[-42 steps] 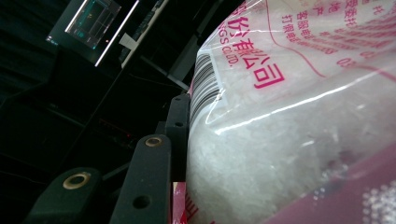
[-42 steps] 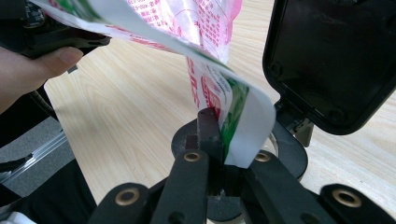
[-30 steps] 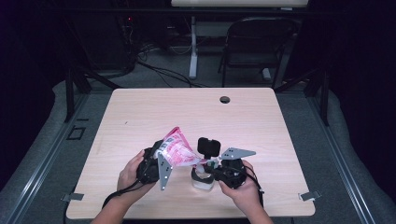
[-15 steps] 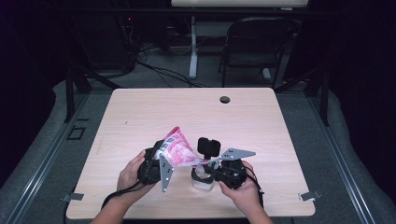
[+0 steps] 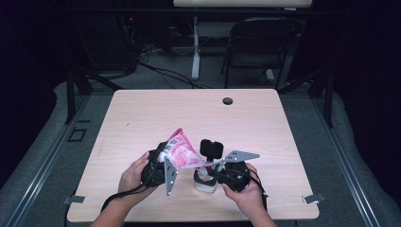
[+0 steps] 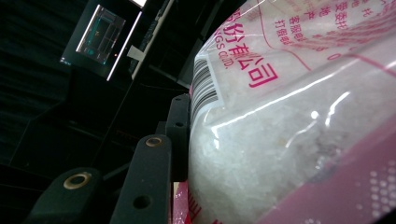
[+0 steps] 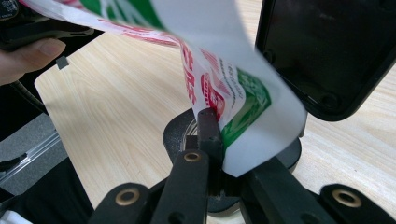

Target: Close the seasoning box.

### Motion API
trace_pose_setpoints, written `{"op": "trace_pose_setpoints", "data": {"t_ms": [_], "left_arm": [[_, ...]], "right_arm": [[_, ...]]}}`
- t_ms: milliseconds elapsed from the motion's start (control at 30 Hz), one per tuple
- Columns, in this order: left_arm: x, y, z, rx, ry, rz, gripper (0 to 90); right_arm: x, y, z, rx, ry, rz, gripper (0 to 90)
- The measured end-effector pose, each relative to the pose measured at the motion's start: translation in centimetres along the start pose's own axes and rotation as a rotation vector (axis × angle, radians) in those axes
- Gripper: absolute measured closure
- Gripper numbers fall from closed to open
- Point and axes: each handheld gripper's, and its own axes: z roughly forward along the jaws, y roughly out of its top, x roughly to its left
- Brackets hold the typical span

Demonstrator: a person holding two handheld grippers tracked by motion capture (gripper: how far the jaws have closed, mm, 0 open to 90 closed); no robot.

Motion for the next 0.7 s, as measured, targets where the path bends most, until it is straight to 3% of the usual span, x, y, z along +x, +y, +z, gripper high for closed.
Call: {"op": "trace_pose_setpoints", "data": {"t_ms": [567, 700], "left_arm": [[0.05, 0.92, -0.21, -0.008, 0.026, 0.113, 70.6], [0.00, 0.98, -0.33, -0.015, 0.037, 0.121, 70.7]], "right_arm": [[-0.28, -0.19, -0.02, 0.000, -0.004, 0.013, 89.9], [-0.25, -0.27, 0.09, 0.000, -0.008, 0.012, 89.9]]}}
